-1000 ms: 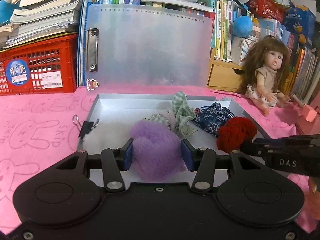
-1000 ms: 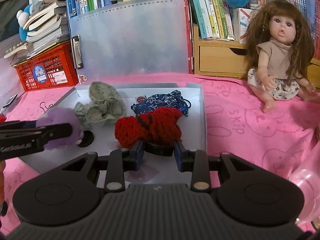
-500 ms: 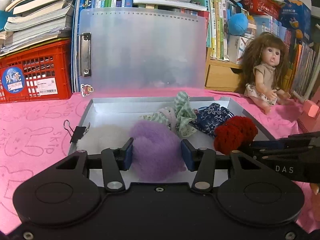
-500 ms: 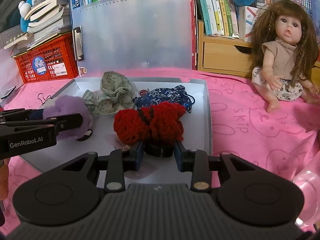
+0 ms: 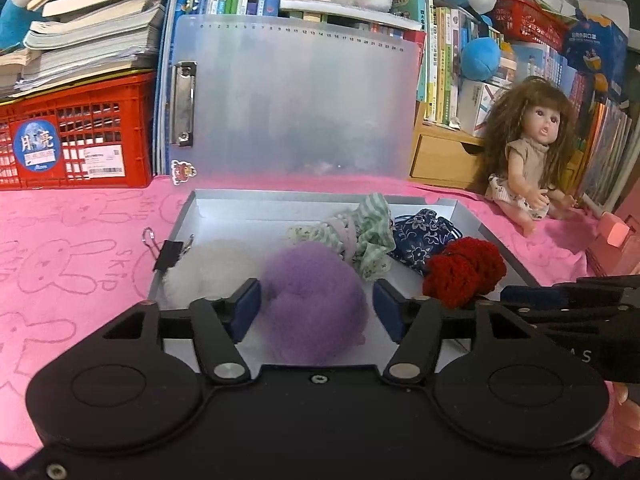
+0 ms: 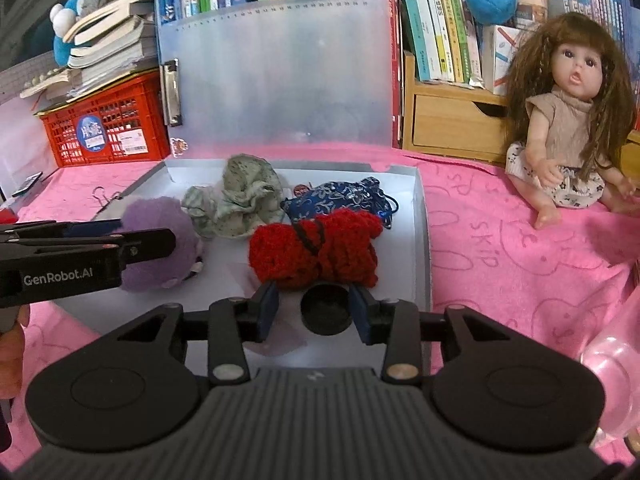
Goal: Organize objects
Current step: 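Open both tools to drop the purple ball and puck into the box, then grasp the knitted snake with the right tool while the left tool grasps another black puck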
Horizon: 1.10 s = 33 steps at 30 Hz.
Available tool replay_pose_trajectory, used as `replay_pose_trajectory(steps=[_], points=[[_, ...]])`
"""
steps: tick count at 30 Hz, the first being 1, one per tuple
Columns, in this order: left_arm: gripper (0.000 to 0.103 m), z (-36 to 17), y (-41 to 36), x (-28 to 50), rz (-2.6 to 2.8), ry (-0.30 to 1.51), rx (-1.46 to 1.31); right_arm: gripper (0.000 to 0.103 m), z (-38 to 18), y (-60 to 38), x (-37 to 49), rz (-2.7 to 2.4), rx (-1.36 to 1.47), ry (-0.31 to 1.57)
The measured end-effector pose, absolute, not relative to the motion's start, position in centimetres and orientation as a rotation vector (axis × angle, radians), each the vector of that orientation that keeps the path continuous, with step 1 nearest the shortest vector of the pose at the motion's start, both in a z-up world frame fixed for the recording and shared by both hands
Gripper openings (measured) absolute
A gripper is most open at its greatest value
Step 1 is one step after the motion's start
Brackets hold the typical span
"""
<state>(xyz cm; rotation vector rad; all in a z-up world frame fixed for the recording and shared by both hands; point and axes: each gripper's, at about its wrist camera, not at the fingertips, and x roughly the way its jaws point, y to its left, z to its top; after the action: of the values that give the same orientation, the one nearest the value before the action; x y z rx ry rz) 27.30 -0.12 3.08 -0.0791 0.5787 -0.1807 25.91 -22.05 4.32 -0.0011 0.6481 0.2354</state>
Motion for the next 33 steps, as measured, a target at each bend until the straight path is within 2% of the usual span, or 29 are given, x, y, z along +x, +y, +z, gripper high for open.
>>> replay_pose_trajectory(steps=[6, 10, 25, 33], points=[[0.076, 4.3, 0.6, 25.0, -0.180, 0.563, -0.077, 0.065, 5.6, -21.6, 24.1, 0.255, -0.020, 0.614], [0.081, 5.2, 1.2, 22.9, -0.193, 0.562, -0.077, 0.069, 6.5, -21.5, 22.2, 0.278, -0.022, 0.594], [0.083, 6.6, 3.5, 14.2, -0.222, 0.520, -0.051, 0.082, 7.0, -20.7, 13.9, 0.414, -0.097, 0.526], [0.084, 5.6, 4.9, 10.9, -0.197, 0.496, -0.060, 0.085, 6.1, -20.3, 10.9, 0.476, -0.095, 0.530]])
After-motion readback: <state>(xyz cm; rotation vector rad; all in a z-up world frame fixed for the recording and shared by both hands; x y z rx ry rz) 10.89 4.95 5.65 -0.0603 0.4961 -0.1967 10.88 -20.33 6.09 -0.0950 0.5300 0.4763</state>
